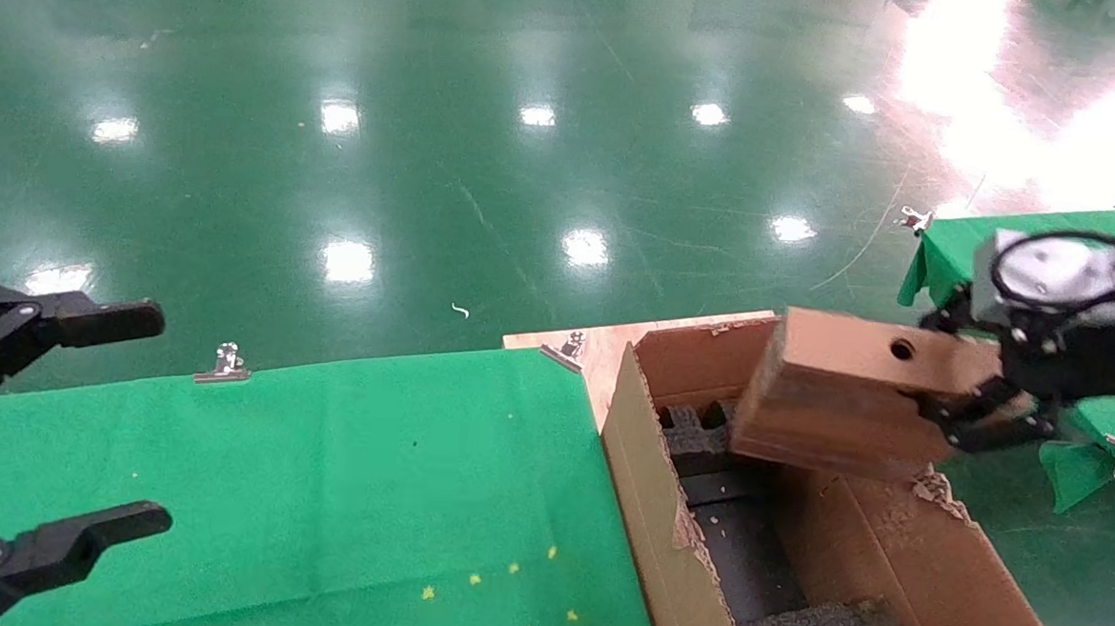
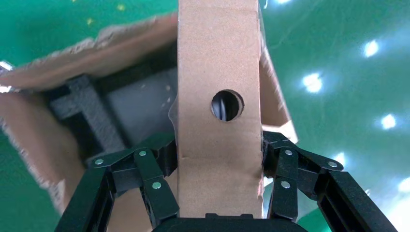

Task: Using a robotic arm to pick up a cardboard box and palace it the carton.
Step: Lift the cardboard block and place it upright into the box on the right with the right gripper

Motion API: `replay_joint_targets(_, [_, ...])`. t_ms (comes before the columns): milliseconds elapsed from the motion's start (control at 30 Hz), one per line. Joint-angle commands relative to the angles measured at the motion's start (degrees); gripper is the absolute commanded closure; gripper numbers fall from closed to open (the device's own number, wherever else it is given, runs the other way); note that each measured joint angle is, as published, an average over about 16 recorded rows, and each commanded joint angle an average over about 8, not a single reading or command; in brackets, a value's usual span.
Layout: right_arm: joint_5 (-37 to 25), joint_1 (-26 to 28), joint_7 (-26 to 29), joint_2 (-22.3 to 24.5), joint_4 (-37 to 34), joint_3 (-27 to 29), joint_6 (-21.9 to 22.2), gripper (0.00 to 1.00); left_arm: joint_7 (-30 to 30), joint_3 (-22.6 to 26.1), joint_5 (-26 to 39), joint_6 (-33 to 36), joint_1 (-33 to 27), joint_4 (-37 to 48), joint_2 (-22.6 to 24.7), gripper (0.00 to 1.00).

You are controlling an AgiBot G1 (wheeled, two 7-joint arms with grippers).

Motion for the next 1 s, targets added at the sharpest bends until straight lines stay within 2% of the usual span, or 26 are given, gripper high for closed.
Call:
replay_joint_targets(33, [0.06,-0.10,0.81,1.83,0.85,-0.88,0.30,1.00,0.00,0.00,0.00,0.00,0.00,0.00,0.00,0.00])
replay_joint_targets(300, [-0.87,-0.81,2.15,4.07,1.95,-2.61,1.04,1.00,0.00,0.00,0.00,-0.02,0.01,0.02,-0.01,0.00])
replay_joint_targets(600, [-0.02,-1.45,3.84,3.74,1.13,-2.32,2.13,1.00,0.00,0.00,-0.01,-0.01,0.01,0.02,0.00,0.00])
replay_joint_targets(767, [-0.07,-3.58,11.92,5.09,1.97,-3.25,6.45,1.00,0.00,0.00,-0.01,-0.01,0.01,0.02,-0.01,0.00])
replay_joint_targets(1000, [-2.41,-6.75,32.10,7.86,7.02,-5.01,13.87,1.00,0.01,0.00,-0.01,-0.01,0.01,0.02,-0.01,0.00])
